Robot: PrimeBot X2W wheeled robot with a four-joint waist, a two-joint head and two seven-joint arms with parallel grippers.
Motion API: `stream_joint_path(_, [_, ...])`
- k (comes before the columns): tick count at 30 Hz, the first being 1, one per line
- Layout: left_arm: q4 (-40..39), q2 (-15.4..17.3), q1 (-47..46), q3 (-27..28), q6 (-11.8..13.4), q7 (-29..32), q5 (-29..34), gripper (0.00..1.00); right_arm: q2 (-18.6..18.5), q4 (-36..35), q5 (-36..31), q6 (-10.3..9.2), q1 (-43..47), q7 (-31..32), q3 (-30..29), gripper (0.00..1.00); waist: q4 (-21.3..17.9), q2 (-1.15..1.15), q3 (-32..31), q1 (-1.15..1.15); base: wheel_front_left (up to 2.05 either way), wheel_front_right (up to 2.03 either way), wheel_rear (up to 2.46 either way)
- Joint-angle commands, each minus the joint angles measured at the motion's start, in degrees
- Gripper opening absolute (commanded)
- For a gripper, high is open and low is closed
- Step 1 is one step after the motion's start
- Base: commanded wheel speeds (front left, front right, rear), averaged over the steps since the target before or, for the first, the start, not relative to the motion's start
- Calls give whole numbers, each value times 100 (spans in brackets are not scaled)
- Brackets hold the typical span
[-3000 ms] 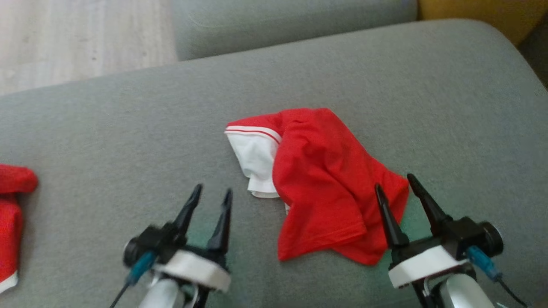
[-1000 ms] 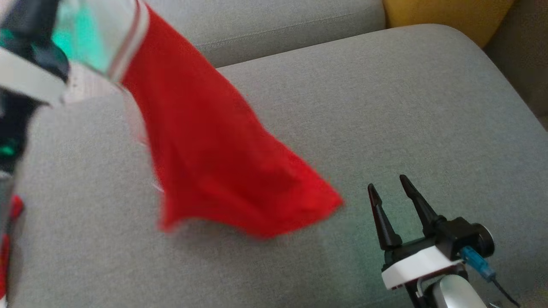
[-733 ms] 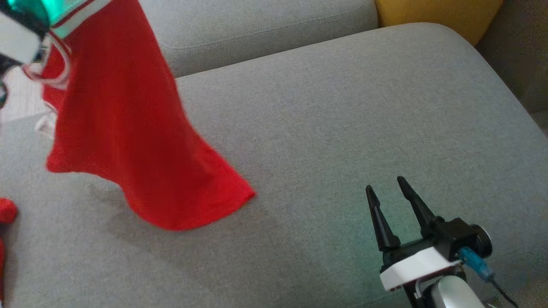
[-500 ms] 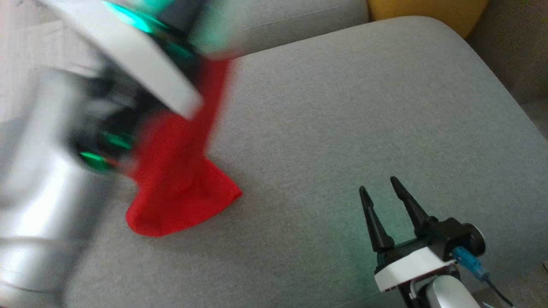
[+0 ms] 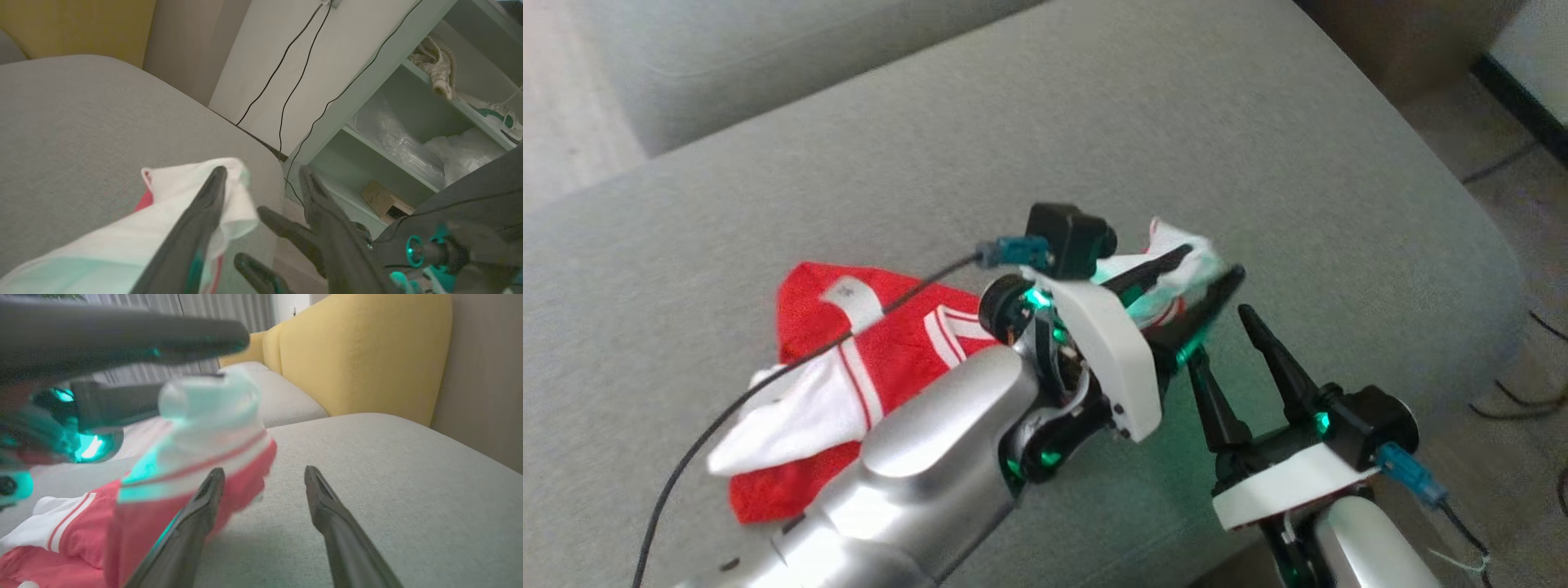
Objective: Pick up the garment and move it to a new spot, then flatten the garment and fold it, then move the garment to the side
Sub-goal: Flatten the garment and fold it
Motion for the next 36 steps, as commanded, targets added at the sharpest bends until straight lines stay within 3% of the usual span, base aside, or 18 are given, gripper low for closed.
stream_joint_path(1, [-78,-20,-275,82,19,-138,75,100,31,-226,49,39,-186,-61,116,100,-216,0,220,0,0,0,0])
stream_joint_path(6, [243,-50,-500,-359,84,-674,533,100,32,-275,90,39,-123,-61,-22,100,-224,0,288,0,0,0,0])
stream_joint_path(12, [36,-23,-521,-646,230,-1105,821,100,32,-323,-1,39,-19,-61,-317,100,56,0,232,0,0,0,0])
stream_joint_path(16, [-248,533,-204,-475,534,-1356,939,100,32,-351,-129,39,79,-61,-509,100,291,0,90,0,0,0,0])
stream_joint_path(22, [-757,1773,689,78,1266,-1655,838,100,32,-375,-294,39,259,-61,-685,100,641,0,-58,0,0,0,0])
stream_joint_path(26, [-816,2528,1250,358,1626,-1730,731,100,32,-384,-365,39,311,-61,-697,100,842,0,-51,0,0,0,0])
stream_joint_path(31, [-723,2844,1547,643,1750,-1802,454,100,32,-363,-457,39,319,-61,-691,100,1032,0,-7,0,0,0,0])
stream_joint_path(36, [-527,2754,1568,776,1601,-1789,156,100,32,-351,-492,39,273,-61,-654,100,1099,0,50,0,0,0,0])
